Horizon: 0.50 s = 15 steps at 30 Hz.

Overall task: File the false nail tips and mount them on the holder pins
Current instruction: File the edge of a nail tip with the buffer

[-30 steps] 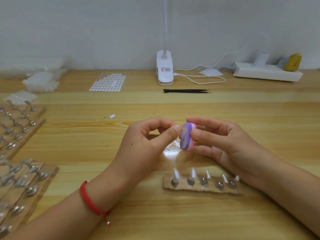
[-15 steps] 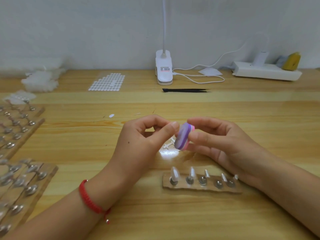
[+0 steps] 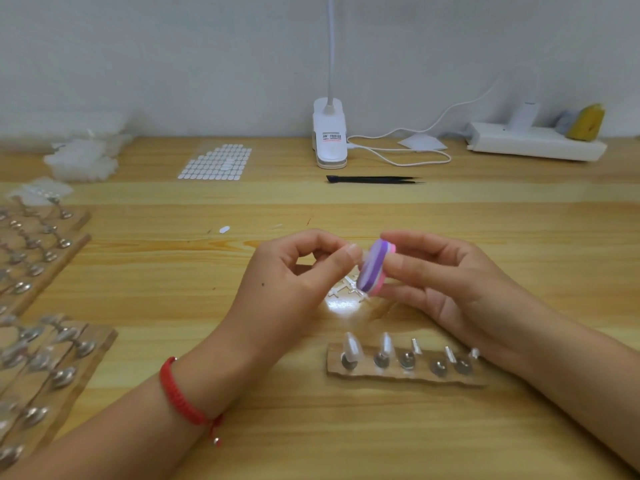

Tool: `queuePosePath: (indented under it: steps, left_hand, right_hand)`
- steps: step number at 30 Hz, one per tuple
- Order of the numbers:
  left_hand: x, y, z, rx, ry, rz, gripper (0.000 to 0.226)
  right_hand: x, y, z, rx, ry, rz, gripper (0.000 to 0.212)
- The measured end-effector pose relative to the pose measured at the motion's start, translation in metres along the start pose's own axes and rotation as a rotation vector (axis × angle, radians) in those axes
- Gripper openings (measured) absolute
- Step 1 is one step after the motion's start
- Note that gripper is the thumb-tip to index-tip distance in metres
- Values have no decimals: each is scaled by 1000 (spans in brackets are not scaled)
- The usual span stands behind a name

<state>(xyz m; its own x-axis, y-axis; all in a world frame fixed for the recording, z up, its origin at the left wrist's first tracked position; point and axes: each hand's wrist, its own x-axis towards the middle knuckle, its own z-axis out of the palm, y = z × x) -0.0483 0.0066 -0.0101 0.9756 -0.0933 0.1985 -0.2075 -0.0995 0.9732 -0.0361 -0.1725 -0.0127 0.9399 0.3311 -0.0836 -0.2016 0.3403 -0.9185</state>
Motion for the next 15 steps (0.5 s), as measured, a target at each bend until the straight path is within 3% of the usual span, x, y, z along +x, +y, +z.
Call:
queuePosePath:
  steps: [7, 11, 15]
  left_hand:
    - [0, 1, 0, 32, -40, 25, 20]
    - [0, 2, 0, 61, -62, 44, 23]
    - [-1, 1, 1, 69, -89, 45, 25]
  right_hand:
    - [1, 1, -1, 28, 23, -9, 23]
    - [-1, 2, 3, -112, -46, 1, 32]
    - [0, 1, -2, -1, -2, -10, 28]
